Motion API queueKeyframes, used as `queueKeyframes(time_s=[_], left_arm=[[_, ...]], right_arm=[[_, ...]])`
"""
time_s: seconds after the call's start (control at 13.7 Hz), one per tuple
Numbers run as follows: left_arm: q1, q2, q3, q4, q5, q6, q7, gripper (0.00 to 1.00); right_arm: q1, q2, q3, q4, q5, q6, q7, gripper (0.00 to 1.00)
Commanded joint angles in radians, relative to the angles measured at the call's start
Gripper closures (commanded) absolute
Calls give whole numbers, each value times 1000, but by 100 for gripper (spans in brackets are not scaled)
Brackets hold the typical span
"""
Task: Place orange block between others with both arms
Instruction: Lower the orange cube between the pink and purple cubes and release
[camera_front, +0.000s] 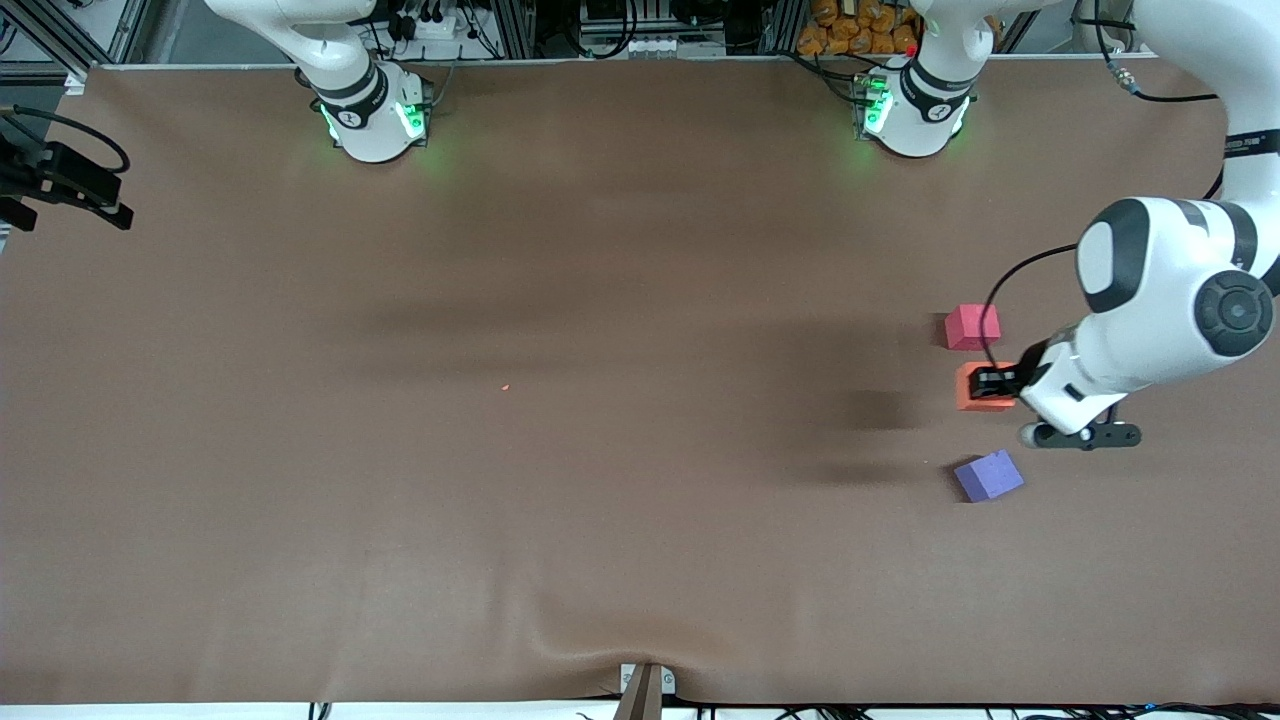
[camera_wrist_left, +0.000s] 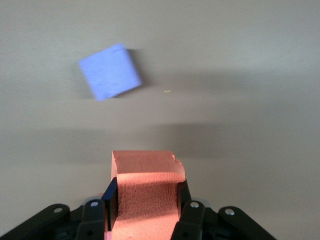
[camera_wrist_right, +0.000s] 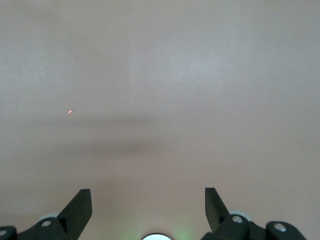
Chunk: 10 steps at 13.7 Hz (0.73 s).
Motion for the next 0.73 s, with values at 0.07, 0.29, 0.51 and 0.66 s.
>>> queueKeyframes(time_s=[0.07,0.29,0.51,0.66], left_arm=[[75,-49,-14,-204,-17,194,105,100],[87,-32,-17,-244,-99,268,109,100],[87,12,-19,-278,-106,398,109,100],[89,41,-19,-276,-106,451,111,100]], right_arm=[[-11,-22,22,-22,-14,10,-18,0],[-16,-17,19,-25,-14,11,-12,0],[-13,-14,19,-23,-11,29,-8,0],[-17,-17,19,-20,-11,33,-8,0]])
